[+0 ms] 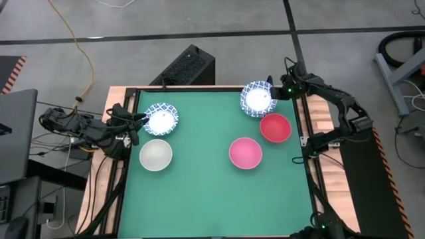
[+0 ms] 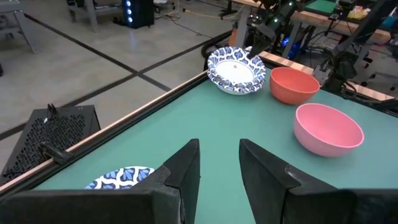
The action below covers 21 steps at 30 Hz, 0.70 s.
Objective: Nest bowls inside each other by size order
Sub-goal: Stack the white patterned bowl on top of the white patterned bowl
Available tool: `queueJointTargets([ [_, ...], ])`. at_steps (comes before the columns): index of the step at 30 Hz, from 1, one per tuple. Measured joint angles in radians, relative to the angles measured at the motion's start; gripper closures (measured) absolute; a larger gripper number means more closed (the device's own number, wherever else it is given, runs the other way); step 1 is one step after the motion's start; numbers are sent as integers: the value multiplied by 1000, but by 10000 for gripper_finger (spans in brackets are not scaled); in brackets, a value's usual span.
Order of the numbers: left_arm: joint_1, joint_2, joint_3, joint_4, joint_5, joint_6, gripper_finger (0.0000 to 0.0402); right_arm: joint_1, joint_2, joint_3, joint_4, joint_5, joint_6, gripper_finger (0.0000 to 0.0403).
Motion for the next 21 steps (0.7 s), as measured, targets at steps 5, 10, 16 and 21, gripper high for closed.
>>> queueJointTargets([
  [5,0,0,0,0,0,0,300,0,0,-16,32,4,20,387],
  [10,0,0,0,0,0,0,300,0,0,-36,47,4,20,387],
  [16,0,0,0,0,0,0,300,0,0,-51,73,4,31,387],
  [21,0,0,0,0,0,0,300,0,0,-53,81,4,35,387],
])
